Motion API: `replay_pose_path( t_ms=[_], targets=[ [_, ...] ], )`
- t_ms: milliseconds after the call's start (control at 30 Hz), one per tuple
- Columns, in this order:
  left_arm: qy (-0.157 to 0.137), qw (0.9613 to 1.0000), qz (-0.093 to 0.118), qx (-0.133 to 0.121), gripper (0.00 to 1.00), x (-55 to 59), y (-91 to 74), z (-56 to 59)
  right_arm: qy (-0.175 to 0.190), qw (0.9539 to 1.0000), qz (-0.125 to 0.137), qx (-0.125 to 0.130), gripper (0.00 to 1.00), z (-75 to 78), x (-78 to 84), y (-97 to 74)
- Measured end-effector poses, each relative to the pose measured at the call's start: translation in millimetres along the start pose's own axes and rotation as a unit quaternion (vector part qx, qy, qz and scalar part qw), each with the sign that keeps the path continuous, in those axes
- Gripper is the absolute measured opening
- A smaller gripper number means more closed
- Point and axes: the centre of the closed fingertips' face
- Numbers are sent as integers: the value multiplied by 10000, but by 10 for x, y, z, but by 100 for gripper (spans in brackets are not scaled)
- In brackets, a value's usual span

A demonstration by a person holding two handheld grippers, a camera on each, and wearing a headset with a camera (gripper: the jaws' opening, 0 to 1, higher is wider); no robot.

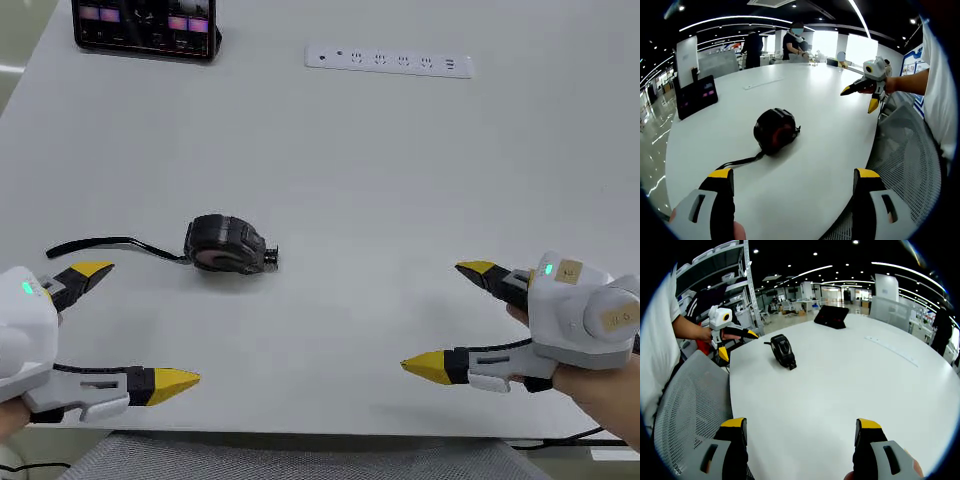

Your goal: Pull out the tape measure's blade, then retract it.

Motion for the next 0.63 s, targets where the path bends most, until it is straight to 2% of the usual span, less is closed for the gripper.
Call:
replay_pose_path(
  t_ms=[33,67,100,133,200,233,300,633],
  targets=[
    [19,10000,-22,82,94,8,-3,29,1,10000,-1,2,88,2,1,-1],
    [35,10000,8,-35,98,-1,-4,-10,2,10000,-1,2,88,3,2,-2],
    [-59,9999,8,105,98,3,-12,25,2,10000,-4,3,88,4,4,-3],
    [-51,10000,45,45,98,-8,-12,3,1,10000,-7,3,88,5,6,-4],
    [-95,9998,-69,154,94,34,-6,40,3,10000,-7,2,88,6,8,-5],
    [-60,10000,-38,63,95,27,1,17,0,10000,-9,0,88,6,9,-4],
    [-122,9999,-17,91,98,26,6,20,-3,10000,-13,-1,88,5,9,-2],
    [-147,9998,-9,142,98,32,4,20,7,10000,-25,-6,88,11,27,4]
  ],
)
Point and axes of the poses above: the centre of the closed fingertips' face, and the gripper's own axes: y roughly forward along the fingers, z roughly to its right, x roughly out of its underside, and after that the axes turned 10 degrees about -z, right-handed
